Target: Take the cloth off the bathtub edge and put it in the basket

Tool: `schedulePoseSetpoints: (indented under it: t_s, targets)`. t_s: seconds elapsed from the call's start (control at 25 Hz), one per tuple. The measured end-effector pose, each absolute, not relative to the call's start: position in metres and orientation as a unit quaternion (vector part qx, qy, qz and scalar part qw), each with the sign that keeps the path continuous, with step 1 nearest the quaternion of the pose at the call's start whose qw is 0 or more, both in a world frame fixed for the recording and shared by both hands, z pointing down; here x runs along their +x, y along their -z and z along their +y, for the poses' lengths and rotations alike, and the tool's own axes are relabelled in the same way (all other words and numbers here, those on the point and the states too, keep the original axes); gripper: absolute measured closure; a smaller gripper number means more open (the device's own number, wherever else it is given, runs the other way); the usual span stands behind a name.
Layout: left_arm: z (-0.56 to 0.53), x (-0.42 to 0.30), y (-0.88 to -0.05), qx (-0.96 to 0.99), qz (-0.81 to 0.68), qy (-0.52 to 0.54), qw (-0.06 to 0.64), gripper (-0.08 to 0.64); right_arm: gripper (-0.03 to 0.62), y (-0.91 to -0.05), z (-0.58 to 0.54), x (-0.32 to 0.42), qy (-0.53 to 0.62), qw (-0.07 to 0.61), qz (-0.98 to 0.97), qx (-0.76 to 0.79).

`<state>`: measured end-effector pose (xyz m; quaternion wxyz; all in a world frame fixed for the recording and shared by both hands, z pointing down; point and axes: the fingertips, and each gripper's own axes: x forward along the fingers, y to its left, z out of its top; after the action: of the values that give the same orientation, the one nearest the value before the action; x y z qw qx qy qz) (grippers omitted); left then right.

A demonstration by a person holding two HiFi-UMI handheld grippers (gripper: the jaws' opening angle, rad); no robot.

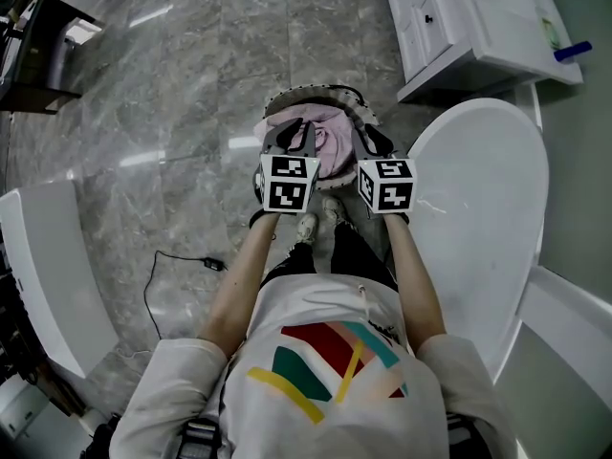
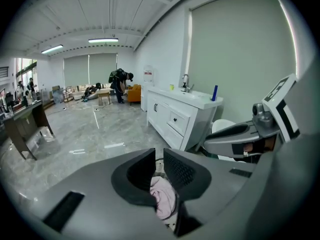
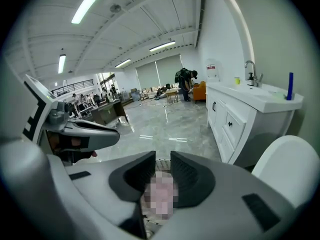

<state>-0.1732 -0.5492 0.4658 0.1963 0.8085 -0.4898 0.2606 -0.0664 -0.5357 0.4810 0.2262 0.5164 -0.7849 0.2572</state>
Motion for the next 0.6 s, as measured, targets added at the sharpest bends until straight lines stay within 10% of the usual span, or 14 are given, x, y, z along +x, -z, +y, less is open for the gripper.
schedulePoseSetpoints:
  t_s: [0.6]
  targets:
    - [-0.544, -0.177, -0.447, 0.804, -0.506, -0.243, 0.195, 0.533, 0.537, -0.458, -0.535, -0.068, -0.247, 0.211, -0.784, 0.529]
